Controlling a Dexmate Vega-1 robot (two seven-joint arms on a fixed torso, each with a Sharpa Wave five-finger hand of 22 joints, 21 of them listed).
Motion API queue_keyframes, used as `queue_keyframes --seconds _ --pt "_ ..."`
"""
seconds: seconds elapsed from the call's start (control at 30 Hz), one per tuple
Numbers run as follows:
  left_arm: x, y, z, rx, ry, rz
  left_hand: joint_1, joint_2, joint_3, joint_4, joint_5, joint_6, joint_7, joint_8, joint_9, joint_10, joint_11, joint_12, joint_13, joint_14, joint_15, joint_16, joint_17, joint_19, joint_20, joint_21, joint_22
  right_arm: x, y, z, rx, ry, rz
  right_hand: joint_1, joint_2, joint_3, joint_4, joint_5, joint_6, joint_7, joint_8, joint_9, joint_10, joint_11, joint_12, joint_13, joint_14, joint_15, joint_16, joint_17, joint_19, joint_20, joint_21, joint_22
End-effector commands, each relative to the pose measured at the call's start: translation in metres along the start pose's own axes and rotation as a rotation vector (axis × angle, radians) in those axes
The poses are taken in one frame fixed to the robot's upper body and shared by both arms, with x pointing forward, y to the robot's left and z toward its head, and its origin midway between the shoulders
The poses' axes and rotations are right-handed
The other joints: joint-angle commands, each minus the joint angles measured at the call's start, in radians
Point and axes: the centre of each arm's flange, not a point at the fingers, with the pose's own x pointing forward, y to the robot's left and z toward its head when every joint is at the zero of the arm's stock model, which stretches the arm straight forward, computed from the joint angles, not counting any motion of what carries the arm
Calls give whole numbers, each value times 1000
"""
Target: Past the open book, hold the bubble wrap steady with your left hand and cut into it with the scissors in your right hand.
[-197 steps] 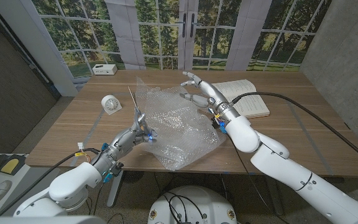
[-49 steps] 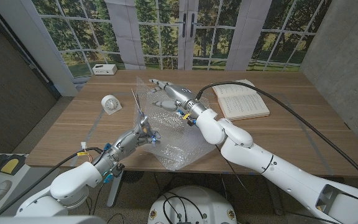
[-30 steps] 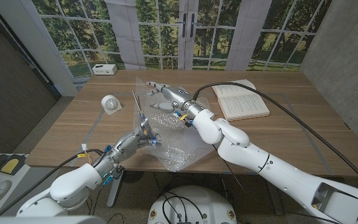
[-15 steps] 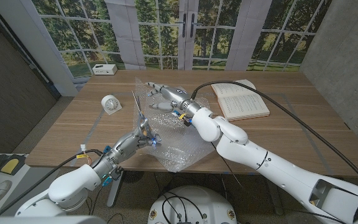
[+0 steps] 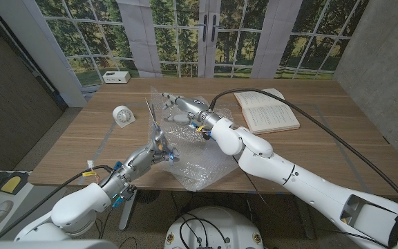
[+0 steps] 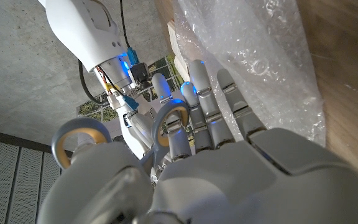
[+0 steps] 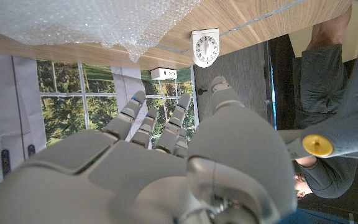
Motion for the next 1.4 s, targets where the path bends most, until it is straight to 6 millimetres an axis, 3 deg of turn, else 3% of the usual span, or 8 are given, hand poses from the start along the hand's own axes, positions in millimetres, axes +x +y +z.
queue_keyframes --seconds 0.03,0.7,1.4 --pt "-3 0 2 -1 -6 2 -1 9 -3 9 -3 56 66 -3 5 12 -12 4 2 -1 2 4 2 9 2 -1 3 6 4 0 -2 -1 20 -6 0 1 2 0 -7 -5 1 2 11 -3 -2 -1 9 -139 6 0 -4 -2 0 0" --pt "-5 -2 -5 -31 7 3 -2 9 -3 9 -5 62 67 -11 10 14 -11 4 3 2 3 6 1 12 2 -5 4 15 13 -4 -6 -7 50 15 -5 4 -14 0 7 -8 12 1 66 -10 9 -15 37 -153 14 -8 6 -9 3 0" --pt "0 -4 -7 -34 4 -16 0 11 -3 10 -6 68 64 -20 13 14 -11 5 6 1 2 7 2 14 2 -10 5 19 29 -4 -40 -1 81 15 -14 -2 -15 -2 -5 -3 9 1 51 0 -6 -27 33 -144 10 -11 6 -4 2 0"
